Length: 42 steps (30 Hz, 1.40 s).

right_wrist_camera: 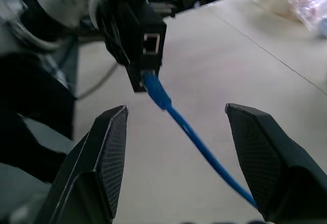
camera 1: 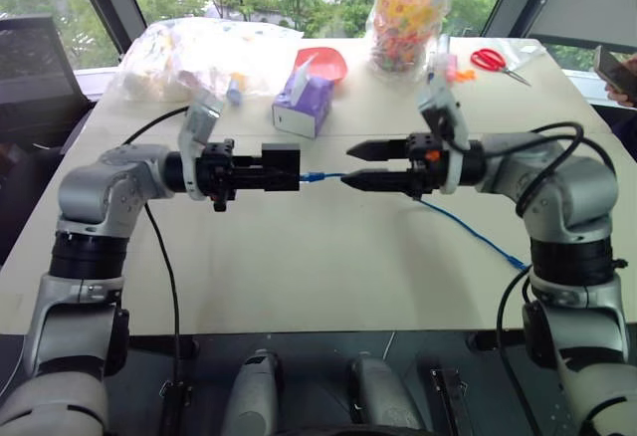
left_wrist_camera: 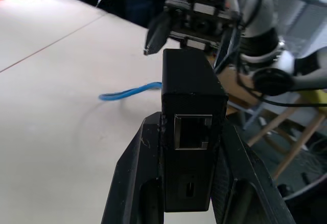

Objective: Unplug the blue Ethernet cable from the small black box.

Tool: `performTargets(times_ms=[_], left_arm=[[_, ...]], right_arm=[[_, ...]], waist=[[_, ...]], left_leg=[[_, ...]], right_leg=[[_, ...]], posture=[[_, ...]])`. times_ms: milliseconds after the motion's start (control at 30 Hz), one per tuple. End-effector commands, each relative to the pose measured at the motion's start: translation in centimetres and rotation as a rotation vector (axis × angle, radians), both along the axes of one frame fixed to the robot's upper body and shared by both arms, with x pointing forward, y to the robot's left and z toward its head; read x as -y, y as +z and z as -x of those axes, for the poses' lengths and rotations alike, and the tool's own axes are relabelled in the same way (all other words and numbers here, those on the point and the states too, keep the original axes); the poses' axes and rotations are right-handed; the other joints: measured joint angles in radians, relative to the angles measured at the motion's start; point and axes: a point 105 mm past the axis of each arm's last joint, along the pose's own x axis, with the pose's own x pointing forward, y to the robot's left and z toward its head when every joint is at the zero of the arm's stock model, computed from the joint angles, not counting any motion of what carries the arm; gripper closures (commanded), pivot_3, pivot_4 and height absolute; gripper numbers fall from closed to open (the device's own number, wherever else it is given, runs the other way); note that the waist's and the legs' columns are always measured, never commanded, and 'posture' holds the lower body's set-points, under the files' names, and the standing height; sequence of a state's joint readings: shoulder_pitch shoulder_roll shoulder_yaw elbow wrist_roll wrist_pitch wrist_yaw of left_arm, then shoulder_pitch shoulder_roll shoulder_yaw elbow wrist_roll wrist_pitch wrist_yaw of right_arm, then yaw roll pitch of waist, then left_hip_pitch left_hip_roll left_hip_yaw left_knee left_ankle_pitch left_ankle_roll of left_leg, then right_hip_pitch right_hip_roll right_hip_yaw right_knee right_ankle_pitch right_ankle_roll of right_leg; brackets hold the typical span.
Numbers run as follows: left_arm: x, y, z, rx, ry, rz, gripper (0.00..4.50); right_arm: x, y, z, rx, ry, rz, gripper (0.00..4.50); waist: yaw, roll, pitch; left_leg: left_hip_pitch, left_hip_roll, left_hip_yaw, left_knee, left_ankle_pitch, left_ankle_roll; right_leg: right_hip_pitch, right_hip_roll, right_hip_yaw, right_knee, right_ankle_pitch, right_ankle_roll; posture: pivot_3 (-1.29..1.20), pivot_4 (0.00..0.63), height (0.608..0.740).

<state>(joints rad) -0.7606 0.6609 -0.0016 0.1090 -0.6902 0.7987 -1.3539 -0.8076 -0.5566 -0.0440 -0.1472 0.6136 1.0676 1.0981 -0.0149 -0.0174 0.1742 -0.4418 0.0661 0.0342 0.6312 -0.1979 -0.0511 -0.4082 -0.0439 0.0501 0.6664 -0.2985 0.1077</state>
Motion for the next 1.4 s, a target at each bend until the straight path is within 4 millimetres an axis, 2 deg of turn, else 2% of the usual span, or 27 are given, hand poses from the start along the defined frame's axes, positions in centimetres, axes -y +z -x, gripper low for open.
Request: performTargets(times_ms=[33,167,200,267,433,733,1400], left_arm=[[0.1,1.5,0.8,0.052,-0.052,0.004,3.96],[0.2,1.7,0.9,0.056,-0.063,0.001,3.96],[0.2,1.7,0.9,0.058,-0.062,0.000,3.96],[0.3,1.7,0.9,0.058,-0.063,0.002,3.96],[0.6,2.0,1.1,0.055,-0.077,0.011,3.96],[1.0,2.0,1.3,0.058,-0.088,0.023,3.96],[1.0,1.7,1.6,0.077,-0.086,0.003,3.96]], right_arm=[[-0.6,0.8,0.5,-0.088,0.038,-0.058,1.36],[-1.6,0.3,1.0,-0.116,0.069,-0.034,1.36],[-1.9,0.1,1.1,-0.115,0.078,-0.026,1.89],[-2.3,-0.1,1.3,-0.115,0.087,-0.015,2.63],[-3.3,0.0,1.2,-0.110,0.101,-0.013,2.63],[-4.1,0.2,1.5,-0.103,0.123,-0.009,2.63],[-3.8,0.3,2.0,-0.105,0.139,0.003,2.63]], waist=[[0.002,0.000,0.000],[0.002,0.000,0.000],[0.001,0.000,0.000],[0.000,0.000,0.000],[-0.002,0.000,0.000],[0.000,0.000,0.000],[0.000,0.000,0.000]], left_leg=[[0.000,0.000,0.000,0.000,0.000,0.000],[-0.001,0.000,0.000,0.001,0.000,0.000],[-0.001,0.000,0.000,0.000,0.000,0.000],[-0.001,0.000,0.000,0.000,0.000,0.000],[-0.001,0.000,0.000,0.000,0.000,0.000],[-0.001,0.000,0.000,0.000,0.000,0.000],[-0.001,0.000,0.000,0.000,0.000,0.000]], right_leg=[[0.000,0.000,0.000,0.000,0.000,0.000],[-0.001,-0.001,0.000,0.000,0.000,0.000],[-0.001,0.000,0.000,0.000,0.000,0.000],[-0.001,0.000,0.000,0.000,0.000,0.000],[-0.001,0.000,0.000,0.000,0.000,0.000],[-0.001,0.000,0.000,0.000,0.000,0.000],[-0.001,0.000,0.000,0.000,0.000,0.000]], posture=[[0.00,0.150,0.735],[0.00,0.150,0.735],[0.00,0.150,0.735],[0.00,0.150,0.735],[0.00,0.150,0.735],[0.00,0.150,0.735],[0.00,0.150,0.735]])
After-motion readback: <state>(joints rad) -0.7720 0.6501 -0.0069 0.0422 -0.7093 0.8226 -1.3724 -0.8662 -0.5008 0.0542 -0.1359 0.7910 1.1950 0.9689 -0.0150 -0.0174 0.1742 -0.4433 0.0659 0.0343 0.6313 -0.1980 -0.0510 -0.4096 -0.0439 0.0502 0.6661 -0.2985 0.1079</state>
